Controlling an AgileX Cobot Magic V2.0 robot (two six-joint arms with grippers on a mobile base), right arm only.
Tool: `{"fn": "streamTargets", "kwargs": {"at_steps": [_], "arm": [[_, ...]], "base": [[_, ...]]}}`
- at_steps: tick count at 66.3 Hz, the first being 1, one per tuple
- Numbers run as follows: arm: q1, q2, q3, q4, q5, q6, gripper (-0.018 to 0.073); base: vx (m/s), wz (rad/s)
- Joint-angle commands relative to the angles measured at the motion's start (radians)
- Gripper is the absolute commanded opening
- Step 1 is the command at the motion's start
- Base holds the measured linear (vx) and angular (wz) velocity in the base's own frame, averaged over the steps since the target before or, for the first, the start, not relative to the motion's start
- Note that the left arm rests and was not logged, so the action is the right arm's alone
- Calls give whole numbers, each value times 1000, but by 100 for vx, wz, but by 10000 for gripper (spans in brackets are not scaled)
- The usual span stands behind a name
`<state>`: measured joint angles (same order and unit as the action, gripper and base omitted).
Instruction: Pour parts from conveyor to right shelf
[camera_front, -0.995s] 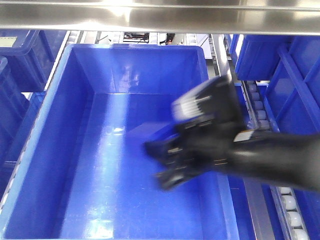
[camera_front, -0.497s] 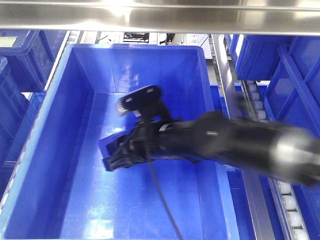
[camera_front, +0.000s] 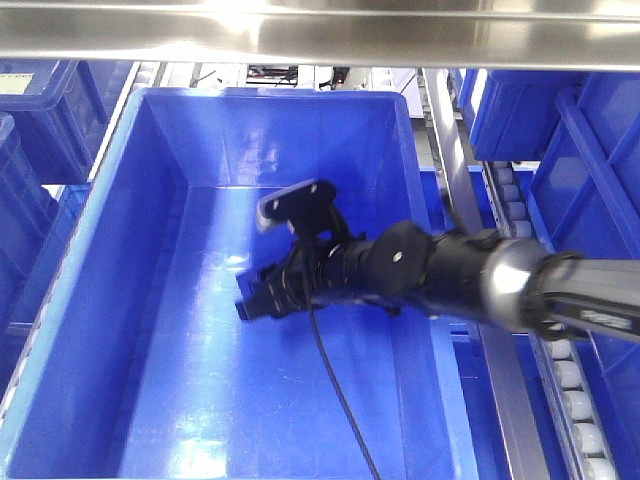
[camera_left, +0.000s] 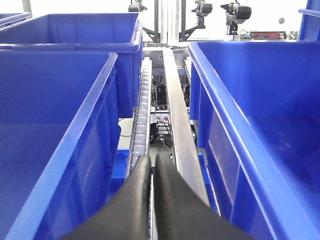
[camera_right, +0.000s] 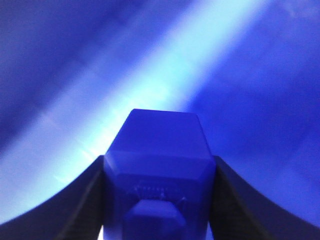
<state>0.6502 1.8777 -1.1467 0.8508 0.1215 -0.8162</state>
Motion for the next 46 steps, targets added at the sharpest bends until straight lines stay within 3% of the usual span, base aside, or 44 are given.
{"fn": "streamTargets", "kwargs": {"at_steps": [1, 9, 17, 46], "arm": [[-6, -36, -31, 2, -53, -22, 321], [-6, -34, -30, 2, -71, -23, 461], [-6, -46, -30, 1, -81, -23, 538], [-6, -220, -5, 1, -56, -23, 549]], "base": [[0, 0], [0, 0], [0, 0], [0, 0]]}}
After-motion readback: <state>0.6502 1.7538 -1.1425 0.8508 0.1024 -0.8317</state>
